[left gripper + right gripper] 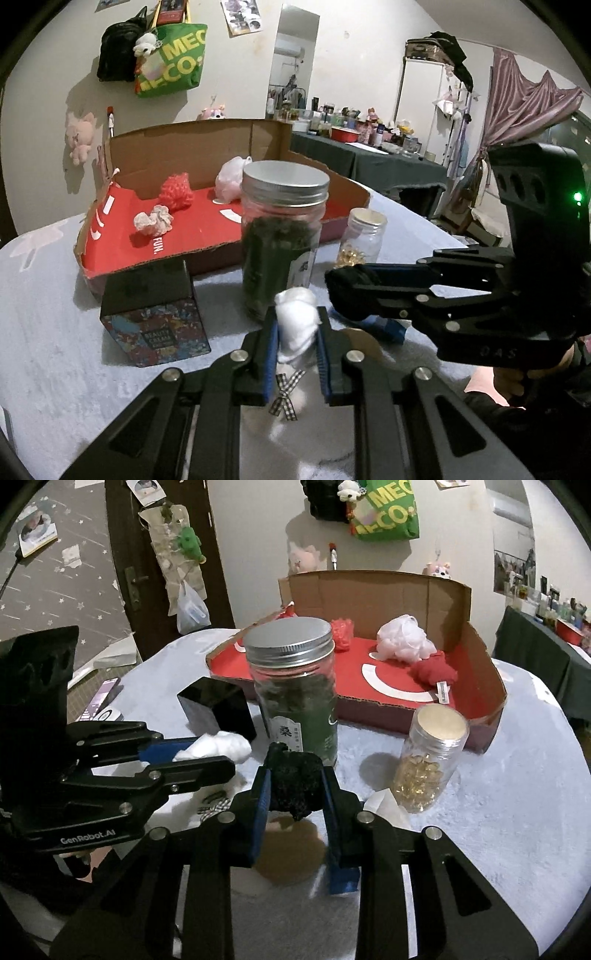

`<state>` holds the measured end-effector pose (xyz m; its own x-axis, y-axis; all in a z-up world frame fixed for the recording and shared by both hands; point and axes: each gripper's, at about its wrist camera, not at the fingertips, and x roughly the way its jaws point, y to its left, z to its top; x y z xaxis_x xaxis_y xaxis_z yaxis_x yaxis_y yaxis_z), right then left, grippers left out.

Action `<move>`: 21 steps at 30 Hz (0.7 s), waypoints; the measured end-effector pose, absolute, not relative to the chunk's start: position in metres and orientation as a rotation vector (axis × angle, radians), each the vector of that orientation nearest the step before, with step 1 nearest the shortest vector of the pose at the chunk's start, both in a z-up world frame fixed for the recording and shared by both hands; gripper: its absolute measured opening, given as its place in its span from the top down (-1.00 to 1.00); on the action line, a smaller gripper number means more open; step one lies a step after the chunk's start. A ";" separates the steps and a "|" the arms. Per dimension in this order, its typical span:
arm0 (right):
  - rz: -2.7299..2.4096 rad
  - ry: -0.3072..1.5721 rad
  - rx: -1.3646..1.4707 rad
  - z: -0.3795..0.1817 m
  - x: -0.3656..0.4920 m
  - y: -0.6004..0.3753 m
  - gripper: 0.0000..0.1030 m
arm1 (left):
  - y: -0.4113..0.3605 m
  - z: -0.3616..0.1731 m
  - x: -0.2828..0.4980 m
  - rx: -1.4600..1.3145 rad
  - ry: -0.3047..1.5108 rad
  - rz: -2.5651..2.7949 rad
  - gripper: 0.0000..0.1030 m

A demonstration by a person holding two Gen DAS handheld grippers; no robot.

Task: Organize soft objects
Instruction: 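Carry the white cloth and black pompom in both grippers into the box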

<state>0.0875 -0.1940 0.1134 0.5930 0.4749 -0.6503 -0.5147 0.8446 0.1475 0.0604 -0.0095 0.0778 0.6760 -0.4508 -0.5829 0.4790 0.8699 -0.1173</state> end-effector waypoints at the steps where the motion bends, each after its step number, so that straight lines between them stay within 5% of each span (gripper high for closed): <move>1: 0.573 0.740 -0.058 0.113 0.086 -0.194 0.50 | -0.009 0.078 0.060 0.044 0.646 -0.519 0.63; 21: 0.395 0.793 0.024 0.107 0.097 -0.271 0.50 | 0.082 0.067 0.061 0.024 0.710 -0.276 0.63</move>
<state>0.0972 -0.2707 0.1072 0.6327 0.3539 -0.6888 -0.3360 0.9268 0.1676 0.0615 0.0821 0.0667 0.7237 -0.2423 -0.6462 0.2583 0.9634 -0.0720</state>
